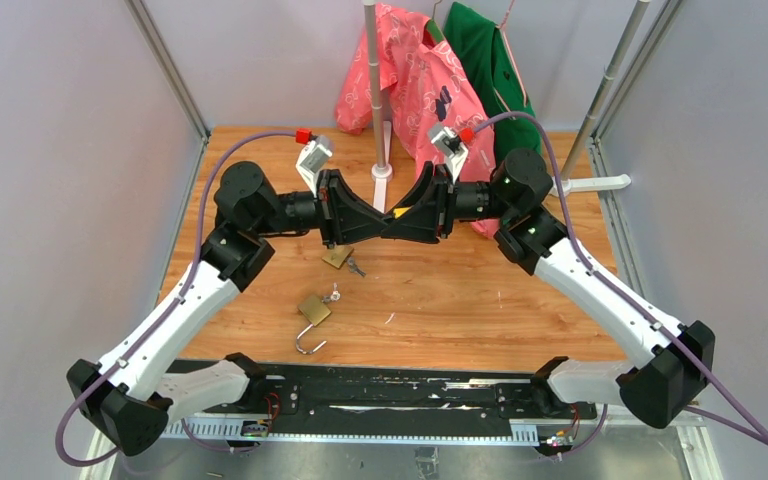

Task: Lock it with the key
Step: Lock the lock.

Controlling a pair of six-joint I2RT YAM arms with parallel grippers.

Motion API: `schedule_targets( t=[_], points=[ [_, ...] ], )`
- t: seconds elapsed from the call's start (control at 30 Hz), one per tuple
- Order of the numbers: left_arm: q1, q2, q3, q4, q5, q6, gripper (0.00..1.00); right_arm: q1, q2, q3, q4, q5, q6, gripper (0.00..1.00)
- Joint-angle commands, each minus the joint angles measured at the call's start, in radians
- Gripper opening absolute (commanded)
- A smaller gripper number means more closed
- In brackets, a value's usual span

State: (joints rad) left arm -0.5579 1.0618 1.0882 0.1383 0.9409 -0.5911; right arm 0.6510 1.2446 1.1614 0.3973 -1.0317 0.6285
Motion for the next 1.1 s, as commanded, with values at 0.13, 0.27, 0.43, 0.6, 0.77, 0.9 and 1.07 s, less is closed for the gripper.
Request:
schedule_targets(
  t=[0.13,0.27,0.43,0.6,0.77,0.9,1.07],
  points=[
    [-0.119,0.079,-0.011,0.05,0.017,-0.018,0.0,0.092,0.089,0.036,0.044,0.101,-0.011,0.0],
    [-0.117,0.075,-0.016,0.055,0.007,-0.019,0.0,0.09,0.082,0.02,0.053,0.1,0.0,0.0],
    [-0.096,0.056,-0.042,0.097,-0.004,-0.051,0.0,0.08,0.08,0.025,0.031,0.103,0.023,0.0],
    [-0.053,0.035,-0.07,0.144,-0.01,-0.085,0.0,0.079,0.078,0.048,-0.028,0.094,0.013,0.0],
    [-0.03,0.021,-0.076,0.164,-0.015,-0.098,0.0,0.078,0.062,0.045,-0.066,0.116,-0.002,0.46],
    [-0.017,0.022,-0.075,0.173,0.004,-0.104,0.0,0.067,0.042,0.043,-0.103,0.138,-0.016,0.8],
    [0.008,0.016,-0.072,0.174,0.027,-0.103,0.0,0.022,0.005,0.027,-0.109,0.141,-0.001,0.84]
  ],
)
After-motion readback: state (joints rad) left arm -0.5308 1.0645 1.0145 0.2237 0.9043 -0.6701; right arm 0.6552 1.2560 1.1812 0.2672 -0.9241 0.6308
